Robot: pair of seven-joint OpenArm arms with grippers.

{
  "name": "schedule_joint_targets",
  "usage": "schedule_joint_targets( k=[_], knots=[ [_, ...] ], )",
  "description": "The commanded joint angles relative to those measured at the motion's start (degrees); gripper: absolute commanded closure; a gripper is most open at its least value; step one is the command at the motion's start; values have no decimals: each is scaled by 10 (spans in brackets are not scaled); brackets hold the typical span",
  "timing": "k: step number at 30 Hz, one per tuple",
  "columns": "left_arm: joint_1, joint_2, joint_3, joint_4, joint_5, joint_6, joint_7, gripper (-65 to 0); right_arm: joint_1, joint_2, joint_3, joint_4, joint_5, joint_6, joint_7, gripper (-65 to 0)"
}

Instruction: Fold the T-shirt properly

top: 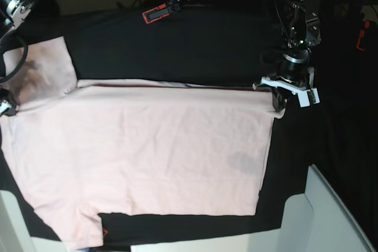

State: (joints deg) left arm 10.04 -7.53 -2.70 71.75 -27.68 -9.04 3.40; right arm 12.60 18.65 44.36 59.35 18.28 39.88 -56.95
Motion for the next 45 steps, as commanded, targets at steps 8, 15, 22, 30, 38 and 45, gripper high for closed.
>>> schedule_joint_targets(
  k=[8, 15, 22, 30, 38, 45],
  knots=[
    [-53, 9, 14, -49, -2, -1, -17, 0, 35, 30, 2, -44, 7, 1, 45, -1],
    [-84, 11, 38, -80, -2, -1, -17, 0, 41, 48, 2, -100, 7, 1, 86, -1],
    [-84, 9, 30, -81, -2, -1, -17, 0, 43, 49, 2, -103, 7, 1, 98, -193],
    [-125, 5, 30, -82, -2, -1, -17, -363, 49, 49, 2, -96, 8, 1, 98, -427],
    [-133, -24, 30, -30, -2, -1, -17, -390, -7, 44, 8, 47, 11, 1, 36, -427],
    [-29, -39, 30, 76, -3, -1, -19, -388, -90, -12, 82, 152, 12, 1, -19, -427]
  ],
)
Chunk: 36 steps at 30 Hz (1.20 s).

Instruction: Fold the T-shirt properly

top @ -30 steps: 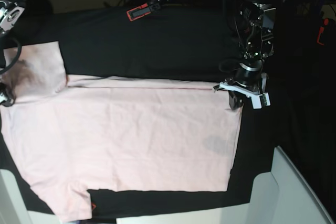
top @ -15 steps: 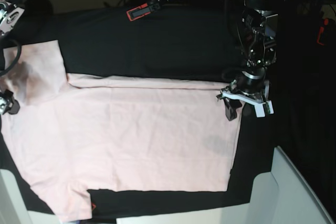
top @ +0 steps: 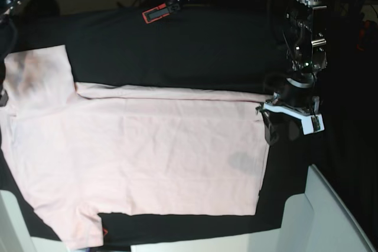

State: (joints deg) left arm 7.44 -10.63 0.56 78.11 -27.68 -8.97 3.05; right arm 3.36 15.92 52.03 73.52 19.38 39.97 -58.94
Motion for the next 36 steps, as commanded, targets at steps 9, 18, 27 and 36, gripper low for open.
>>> schedule_joint_targets(
  k=[9, 18, 27, 36],
  knots=[
    [121, -15, -52, 40, -3, -1, -18, -314, -40, -5, 34, 10, -2, 0, 30, -432],
    [189, -11, -103, 37, -3, -1, -18, 0, -46, 0, 36, -126, -2, 0, 111, -429],
    [201, -8, -111, 37, -3, -1, -18, 0, -54, 16, 35, -156, -3, 0, 140, -428],
    [201, -8, -108, 37, -3, -1, -18, 0, -54, 41, 36, -187, -3, 0, 141, -428]
  ],
)
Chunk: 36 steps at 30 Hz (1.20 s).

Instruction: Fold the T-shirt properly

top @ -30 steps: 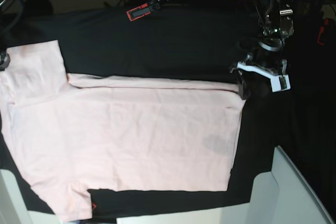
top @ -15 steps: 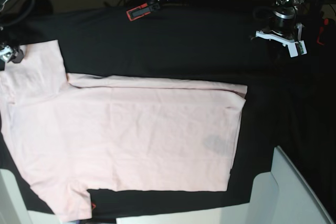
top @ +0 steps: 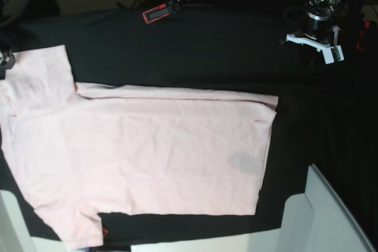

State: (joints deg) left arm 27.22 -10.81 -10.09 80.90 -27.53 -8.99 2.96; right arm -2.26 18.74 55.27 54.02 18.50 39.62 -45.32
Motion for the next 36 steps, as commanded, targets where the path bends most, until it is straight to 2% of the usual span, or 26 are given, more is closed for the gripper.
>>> schedule_joint_targets(
  k=[1, 11, 12, 16, 24, 30, 36],
  knots=[
    [3, -6, -2, 9, -5, -1, -17, 0, 4, 13, 3, 3, 6, 4, 5, -428],
    [3, -6, -4, 9, -5, -1, -17, 0, 9, -1, 1, -11, 9, 4, 5, -416],
    [3, -6, -4, 9, -5, -1, -17, 0, 12, -1, 1, -11, 9, 4, 4, -395],
    [3, -6, -4, 9, -5, -1, -17, 0, 14, -1, 0, -11, 9, 4, 2, -225],
    [3, -6, -3, 9, -5, -1, -17, 0, 17, -1, 0, -11, 9, 4, 0, 0],
    [3, -6, -3, 9, -5, -1, -17, 0, 22, -1, -1, -4, 9, 4, -40, -1],
    [3, -5, 0, 8, -5, -1, -16, 0, 37, -3, -19, 60, 10, 4, -113, -1]
  ],
)
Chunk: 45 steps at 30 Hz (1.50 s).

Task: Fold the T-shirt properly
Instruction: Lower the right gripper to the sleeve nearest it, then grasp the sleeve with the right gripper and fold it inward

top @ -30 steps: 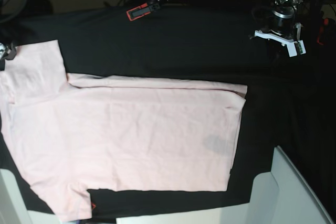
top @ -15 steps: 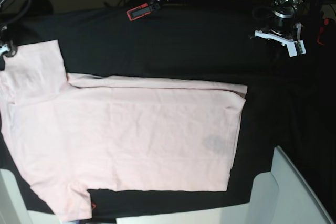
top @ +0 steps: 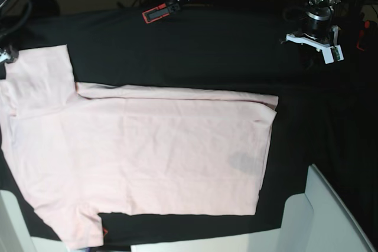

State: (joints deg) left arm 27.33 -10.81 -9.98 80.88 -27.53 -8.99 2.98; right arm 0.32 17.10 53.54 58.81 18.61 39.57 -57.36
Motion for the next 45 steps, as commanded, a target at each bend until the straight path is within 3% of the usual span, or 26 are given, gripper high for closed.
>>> schedule_joint_targets(
  k=[1, 9, 18, 21, 23, 30, 38, 45],
  knots=[
    [2, -5, 0, 8, -5, -1, -16, 0, 16, 10, -9, 22, 9, 4, -3, -1],
    [9, -5, 0, 8, -5, -1, -16, 0, 83, -16, -15, 59, 7, 4, -87, -1],
    [10, -5, 0, 8, -5, -1, -16, 0, 149, -25, -83, 57, 5, 4, -94, -1],
    [10, -5, 0, 8, -5, -1, -16, 0, 167, -26, -88, 56, 9, -43, -89, -1],
    [10, -5, 0, 8, -5, -1, -16, 0, 179, -26, -88, 56, 9, -52, -88, -1],
    [10, -5, 0, 8, -5, -1, -16, 0, 236, -20, -90, 2, 5, -54, -71, -1],
    [18, -5, -4, 8, -5, -1, -16, 0, 290, -3, -94, -107, 4, -54, 4, -1],
    [21, -5, -4, 8, -5, -1, -16, 0, 332, 11, -167, -181, 5, -54, 69, -1]
  ],
)
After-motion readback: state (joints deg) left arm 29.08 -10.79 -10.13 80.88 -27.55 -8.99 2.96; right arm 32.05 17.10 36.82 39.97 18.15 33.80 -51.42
